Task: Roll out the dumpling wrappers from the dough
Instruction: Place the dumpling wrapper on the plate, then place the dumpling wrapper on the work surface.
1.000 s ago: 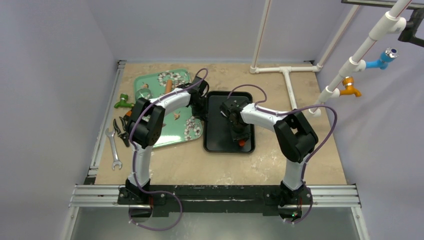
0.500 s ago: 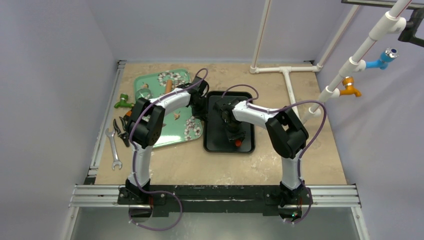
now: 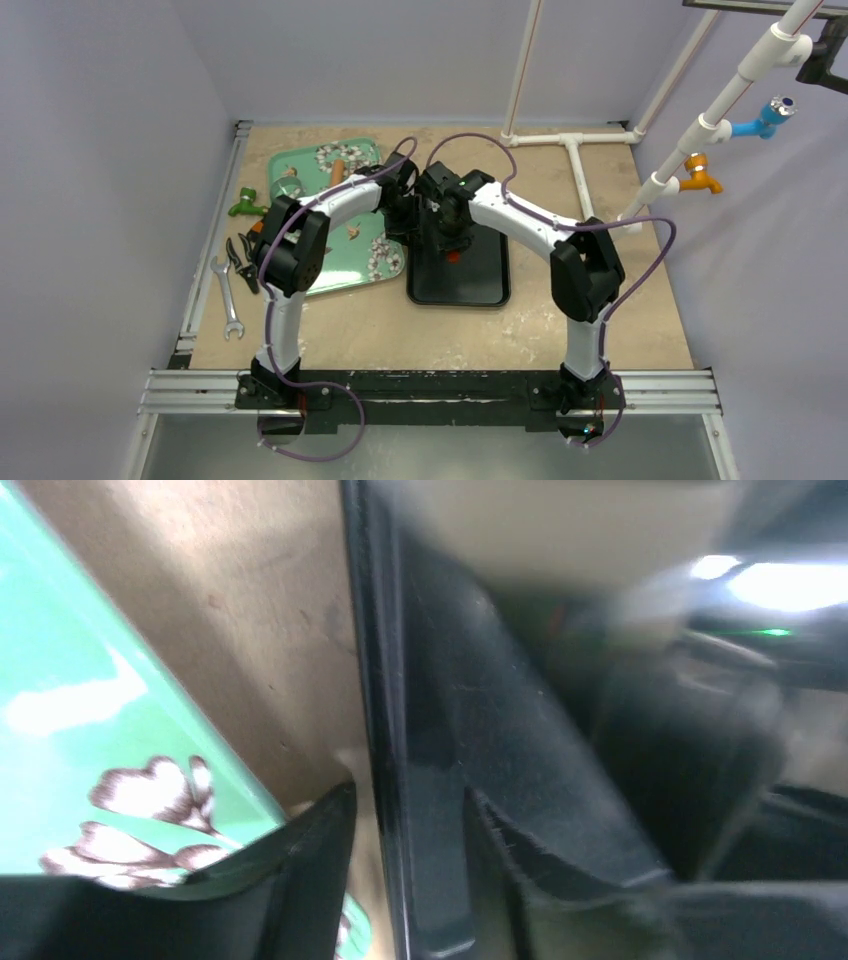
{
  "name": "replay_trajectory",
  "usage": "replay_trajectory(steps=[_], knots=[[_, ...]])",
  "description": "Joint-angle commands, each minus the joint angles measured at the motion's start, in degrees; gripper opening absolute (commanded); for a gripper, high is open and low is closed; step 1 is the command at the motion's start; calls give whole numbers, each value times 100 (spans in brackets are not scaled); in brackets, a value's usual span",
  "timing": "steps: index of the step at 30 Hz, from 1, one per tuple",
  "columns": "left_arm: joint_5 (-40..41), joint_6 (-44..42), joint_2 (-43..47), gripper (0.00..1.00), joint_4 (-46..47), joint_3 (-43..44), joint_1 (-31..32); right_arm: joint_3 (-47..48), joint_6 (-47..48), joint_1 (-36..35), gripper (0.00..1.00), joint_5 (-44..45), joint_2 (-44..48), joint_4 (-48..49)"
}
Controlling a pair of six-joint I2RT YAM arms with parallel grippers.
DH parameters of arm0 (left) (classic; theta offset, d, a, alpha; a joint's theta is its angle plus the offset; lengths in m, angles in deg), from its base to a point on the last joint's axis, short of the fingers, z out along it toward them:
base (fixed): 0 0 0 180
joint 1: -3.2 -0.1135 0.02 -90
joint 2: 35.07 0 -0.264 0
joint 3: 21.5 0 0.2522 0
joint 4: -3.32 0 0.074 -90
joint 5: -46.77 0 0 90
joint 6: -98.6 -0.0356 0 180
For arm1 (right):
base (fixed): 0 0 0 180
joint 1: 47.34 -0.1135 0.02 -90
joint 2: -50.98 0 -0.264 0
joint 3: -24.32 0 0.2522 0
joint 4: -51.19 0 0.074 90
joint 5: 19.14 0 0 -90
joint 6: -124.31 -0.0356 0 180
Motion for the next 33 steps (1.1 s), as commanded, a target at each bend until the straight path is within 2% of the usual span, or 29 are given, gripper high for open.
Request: replay_trajectory(steps=[1,5,14,17,20,23,26,29,33], knots=[[-220,-164,210,52,-409,336,-48,489,-34,-42,0,-13,440,-124],[-378,-258,313,60,-635,687,-58,642,-181,-40,0,538,482,-700],[-450,-1096,1022,61,-1467,1190,-298,685,-377,-34,0,681,1205,-476],[-155,-1554,1274,61,-1721,1412,-372,282,-259,-34,0,448,1431,174],[17,-1689,1557,61,-1779,1228,-502,318,-173,-37,0,197,1281,295],[64,-1729,1898,61,-1873,1157,-825,577,-148,-86,0,50,1102,287],[248,-1846,2161,61,-2176,1437,-1358,673,-193,-227,0,-526,952,744],[669,-2174,2445,61,-2420,1618,-1831,839,-255,-540,0,-1286,585,1337],[1350,-2566,3038,66,-2154,1103,-2210,1346,-287,-897,0,-1994,-269,1695]])
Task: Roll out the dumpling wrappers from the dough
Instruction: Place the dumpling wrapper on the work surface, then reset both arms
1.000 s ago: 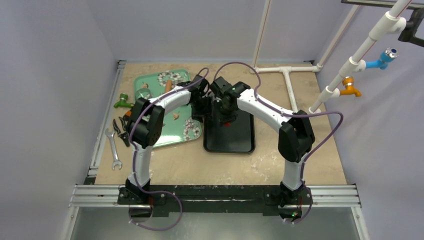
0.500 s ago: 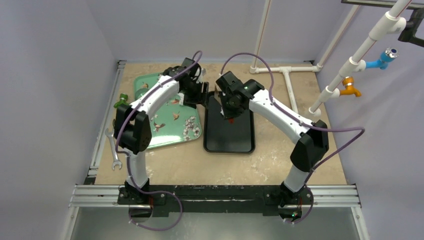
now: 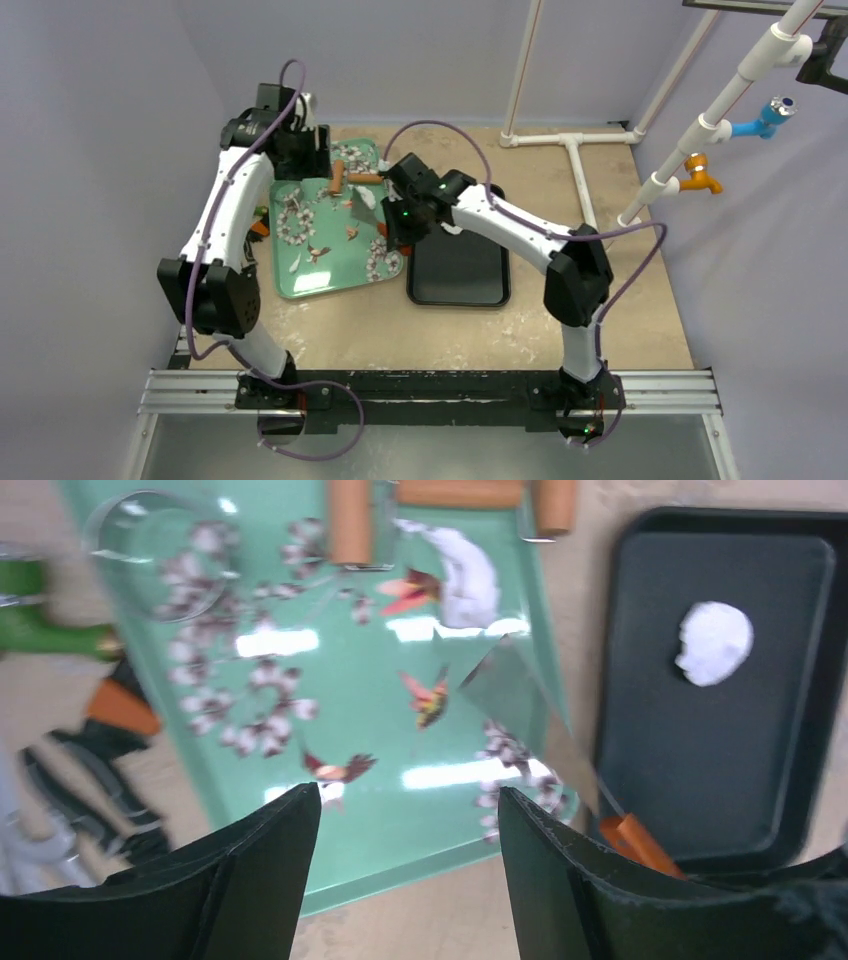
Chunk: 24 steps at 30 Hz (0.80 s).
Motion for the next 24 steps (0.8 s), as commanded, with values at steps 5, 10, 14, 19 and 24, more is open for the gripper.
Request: replay_trajectory(steps=[5,10,14,19,24], knots=[[974,-549,1099,67,36,-691,-545,899,-503,-379,0,-2113,-1525,1329],[827,-375,1098,66,24,-987,-547,1148,-621,-324,14,-2163,-2258,1222],[754,-472,1093,66,42,-1028,-547,844,-829,-233,30,-2014,-2283,1478],[820,-632,1161,66,52,-1061,-547,873,-624,-214,66,-1452,-2055,1293],[772,-698,1283,66,92,-1129,-547,1059,-178,-216,80,-1169,-1618,996]])
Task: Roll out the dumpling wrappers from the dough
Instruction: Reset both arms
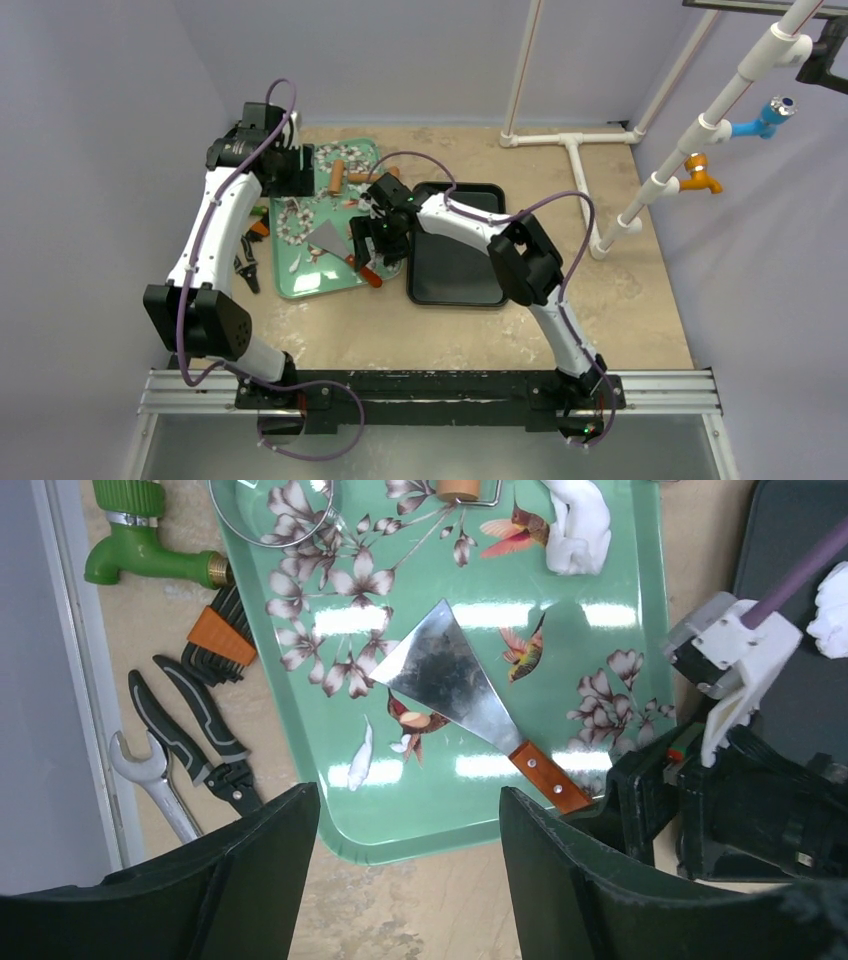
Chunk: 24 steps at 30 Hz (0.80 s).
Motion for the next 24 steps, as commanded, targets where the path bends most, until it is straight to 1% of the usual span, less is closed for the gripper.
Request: replay_trajectory(steps=[1,3,5,6,8,10,12,14,17,20,22,23,24], knots=[[-36,-189,304,66,112,-106,-29,285,468,-11,84,508,844,-290],[27,-261,470,66,186,-244,-28,361,758,8,98,878,1181,-393],[103,-507,728,66,381,-460,-29,333,1035,101,99,1321,1731,-461],[118,-686,929,67,539,-591,-29,126,1121,202,99,1636,2006,-418],[211,-1256,1236,68,858,-875,-29,-657,1146,538,99,2065,2807,104],[491,-1701,1557,69,1217,-1282,-29,-1923,1010,1177,99,1918,3707,1070],[711,-1947,1870,70,1454,-1618,-29,-2983,872,1895,99,1737,4417,1837],[720,-1998,2213,71,1393,-1951,-29,-3712,1007,2371,99,2043,4885,2163],[611,-2187,3015,71,1701,-2810,-29,-4474,1288,2567,99,2688,5357,2435],[174,-2530,4158,72,2662,-3850,-29,-5305,1416,2727,99,3296,6082,3049],[-223,-2436,4792,78,3182,-4445,-29,-5850,1540,2897,99,3600,6517,3581],[-459,-2310,5025,91,3353,-4685,-29,-6058,1596,2954,99,3816,6671,3758],[-612,-2172,5179,99,3454,-4910,-29,-6248,1653,3012,99,4089,6784,3898]])
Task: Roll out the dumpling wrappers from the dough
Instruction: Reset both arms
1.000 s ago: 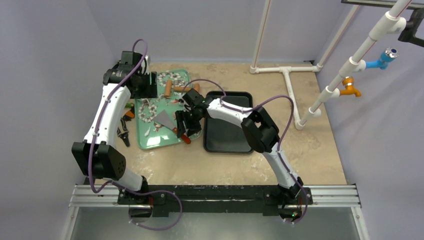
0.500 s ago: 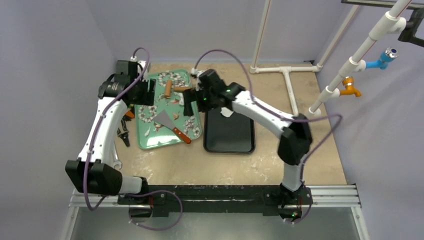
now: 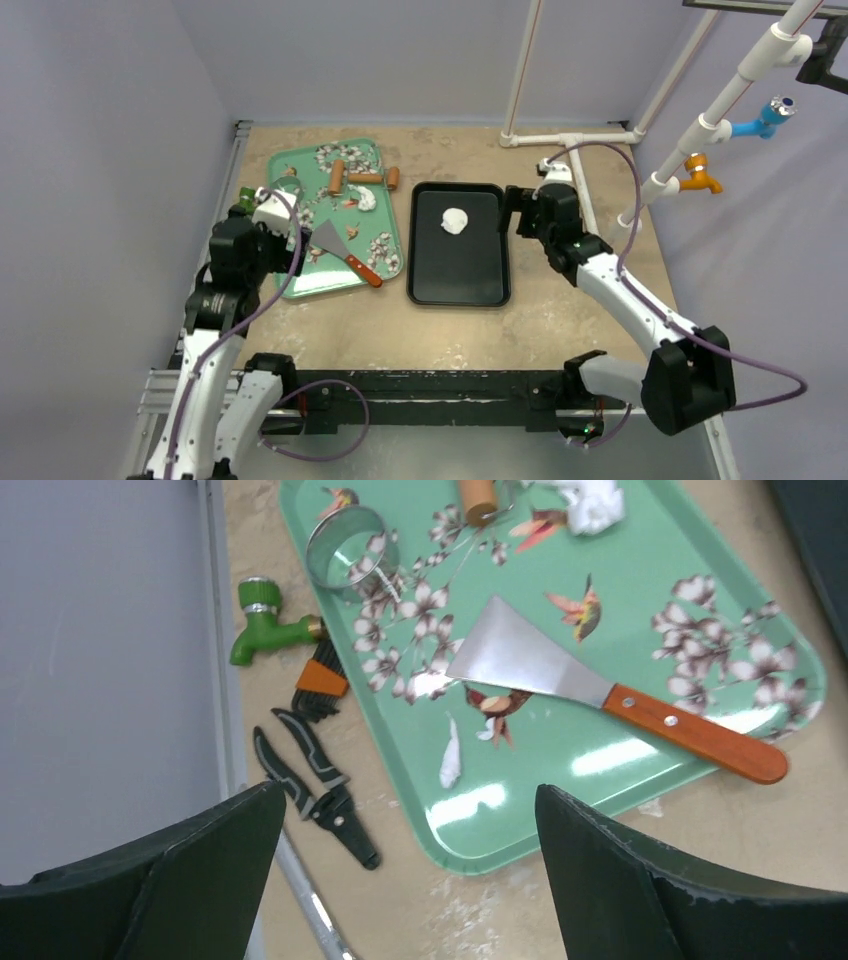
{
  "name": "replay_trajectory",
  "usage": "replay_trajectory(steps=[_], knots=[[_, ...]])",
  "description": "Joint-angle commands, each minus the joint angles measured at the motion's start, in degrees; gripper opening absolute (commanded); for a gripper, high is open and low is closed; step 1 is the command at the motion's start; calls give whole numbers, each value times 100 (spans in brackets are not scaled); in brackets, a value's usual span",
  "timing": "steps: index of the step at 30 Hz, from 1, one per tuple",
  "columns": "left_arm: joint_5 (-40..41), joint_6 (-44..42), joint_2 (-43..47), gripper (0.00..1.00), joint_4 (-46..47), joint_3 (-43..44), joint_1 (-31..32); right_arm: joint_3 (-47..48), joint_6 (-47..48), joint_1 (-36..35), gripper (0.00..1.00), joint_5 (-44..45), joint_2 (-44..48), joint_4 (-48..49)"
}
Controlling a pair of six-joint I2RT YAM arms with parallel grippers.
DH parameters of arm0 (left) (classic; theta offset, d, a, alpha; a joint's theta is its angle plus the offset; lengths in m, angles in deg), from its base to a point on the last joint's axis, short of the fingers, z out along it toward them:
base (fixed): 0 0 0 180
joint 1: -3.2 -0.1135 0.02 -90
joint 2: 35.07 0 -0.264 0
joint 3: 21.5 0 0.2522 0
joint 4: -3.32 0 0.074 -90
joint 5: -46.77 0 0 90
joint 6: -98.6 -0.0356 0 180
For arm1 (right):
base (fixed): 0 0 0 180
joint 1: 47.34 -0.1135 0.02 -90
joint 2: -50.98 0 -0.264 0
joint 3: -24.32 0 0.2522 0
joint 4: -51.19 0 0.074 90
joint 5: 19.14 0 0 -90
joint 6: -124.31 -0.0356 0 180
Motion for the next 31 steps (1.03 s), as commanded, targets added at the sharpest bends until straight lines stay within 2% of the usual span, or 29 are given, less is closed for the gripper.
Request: replay_trajectory(steps=[1,4,7,11,15,20,28,31], knots=[[-969,161,849,100,1344,-887,-29,-753,418,272,99,1420,817,1398],[-1251,377,863,100,1399,-1346,-29,-1492,823,347,99,2080,1150,2416],[-756,1001,528,100,1472,-1459,-29,-2290,1425,359,99,2139,1361,3475],[-3,1394,308,100,2123,-1733,-29,-2576,1356,360,99,2681,1475,3698],[-7,1335,405,100,2845,-2264,-29,-2857,1542,359,99,3241,1331,4136],[162,1364,350,100,3554,-2773,-28,-3122,1428,363,99,3204,1191,4480],[398,2015,32,100,3368,-2536,-29,-3762,1666,361,99,3135,1375,5565],[452,2023,13,100,3405,-2524,-29,-3792,1629,365,99,3014,1380,5626]])
